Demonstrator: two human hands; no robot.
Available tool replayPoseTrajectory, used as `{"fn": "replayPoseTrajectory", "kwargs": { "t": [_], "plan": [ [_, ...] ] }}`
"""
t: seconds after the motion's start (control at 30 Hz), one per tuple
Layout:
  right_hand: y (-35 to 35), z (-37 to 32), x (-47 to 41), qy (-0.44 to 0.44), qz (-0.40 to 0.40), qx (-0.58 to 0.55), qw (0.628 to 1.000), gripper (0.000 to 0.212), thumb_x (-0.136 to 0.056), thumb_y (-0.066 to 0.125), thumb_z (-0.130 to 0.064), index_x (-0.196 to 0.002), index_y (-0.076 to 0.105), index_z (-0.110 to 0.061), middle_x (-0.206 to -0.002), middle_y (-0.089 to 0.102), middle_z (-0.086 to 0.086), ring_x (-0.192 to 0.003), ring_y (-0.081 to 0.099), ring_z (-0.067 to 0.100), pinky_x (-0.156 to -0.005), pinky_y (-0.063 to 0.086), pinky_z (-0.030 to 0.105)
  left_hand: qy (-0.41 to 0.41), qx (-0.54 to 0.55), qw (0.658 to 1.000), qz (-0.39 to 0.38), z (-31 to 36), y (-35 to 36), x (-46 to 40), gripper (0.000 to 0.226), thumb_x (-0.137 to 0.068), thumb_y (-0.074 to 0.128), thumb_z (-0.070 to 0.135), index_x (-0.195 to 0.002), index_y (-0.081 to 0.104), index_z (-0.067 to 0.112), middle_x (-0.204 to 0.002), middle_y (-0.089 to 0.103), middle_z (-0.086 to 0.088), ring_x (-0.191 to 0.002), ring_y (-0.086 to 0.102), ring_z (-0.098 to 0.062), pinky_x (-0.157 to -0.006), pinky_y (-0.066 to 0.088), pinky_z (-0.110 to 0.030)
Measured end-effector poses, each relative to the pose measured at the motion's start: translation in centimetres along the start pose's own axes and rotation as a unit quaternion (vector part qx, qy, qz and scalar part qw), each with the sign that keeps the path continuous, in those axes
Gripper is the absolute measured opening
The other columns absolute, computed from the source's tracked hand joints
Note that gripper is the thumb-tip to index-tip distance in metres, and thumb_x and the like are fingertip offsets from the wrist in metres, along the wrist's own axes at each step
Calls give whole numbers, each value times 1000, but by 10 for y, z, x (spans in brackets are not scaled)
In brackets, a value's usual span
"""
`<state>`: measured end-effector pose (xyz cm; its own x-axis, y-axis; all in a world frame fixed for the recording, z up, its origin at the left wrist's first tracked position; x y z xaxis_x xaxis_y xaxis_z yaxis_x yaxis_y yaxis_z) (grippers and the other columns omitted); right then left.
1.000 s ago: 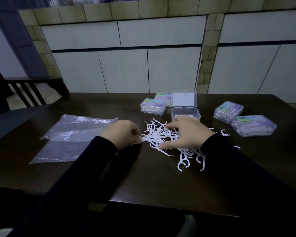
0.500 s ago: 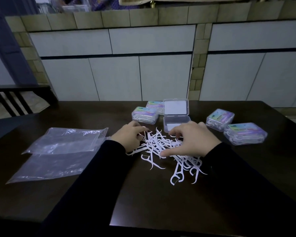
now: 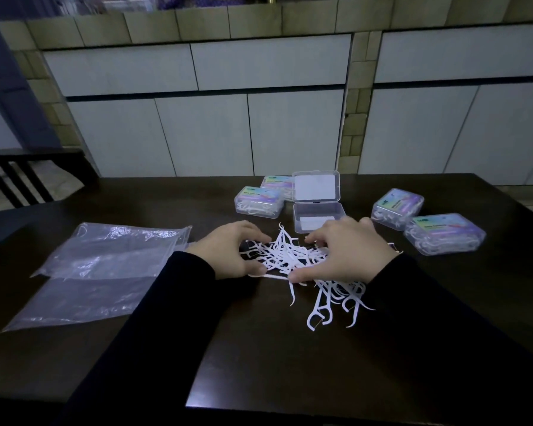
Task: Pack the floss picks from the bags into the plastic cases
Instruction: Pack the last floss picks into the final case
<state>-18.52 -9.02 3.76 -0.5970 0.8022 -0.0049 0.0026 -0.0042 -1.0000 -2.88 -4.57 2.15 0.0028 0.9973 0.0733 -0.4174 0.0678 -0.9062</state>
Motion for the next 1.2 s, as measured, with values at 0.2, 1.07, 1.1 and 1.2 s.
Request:
{"fn": "replayPoseTrajectory", "kwargs": {
  "t": [0.2,1.07,1.1,1.2],
  "plan": [
    [-7,-6,1,5,30,-19,999,53,-86,50,-62,-130,56,-34,-125,58,-4,-119,46,20,-96,31,42,-9,3,998,58,-3,-8,2,30,-80,73,43,-108,70,35,-99,60,15,-92,56,-2,-82,47,-22],
    [-9,26,-11,113,48,-217,968,37,-85,66,-48,-112,70,-22,-105,68,-5,-101,59,16,-102,39,45,-17,-56,996,69,9,-7,3,29,-85,68,40,-112,68,30,-104,63,9,-95,59,-10,-88,51,-34],
    [-11,29,-10,112,53,-243,962,36,-83,68,-48,-109,71,-23,-102,69,-5,-99,60,15,-100,42,46,-12,-56,995,79,10,-9,3,27,-85,67,40,-109,70,29,-103,63,10,-95,59,-11,-88,51,-35],
    [-19,35,-8,93,84,-318,940,25,-82,71,-47,-93,75,-25,-83,68,-10,-87,62,12,-91,49,45,12,-46,992,117,14,-14,5,21,-86,68,39,-101,74,25,-98,65,10,-92,60,-12,-84,51,-36]
  ]
}}
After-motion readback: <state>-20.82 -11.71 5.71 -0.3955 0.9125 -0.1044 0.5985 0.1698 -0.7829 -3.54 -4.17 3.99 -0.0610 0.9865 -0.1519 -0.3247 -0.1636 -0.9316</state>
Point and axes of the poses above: each hand's wrist, its own x-axis away from the middle knuckle, its own y-axis out of the palm, z = x × y, the point moved 9 cm from there along -x, towards the middle knuckle
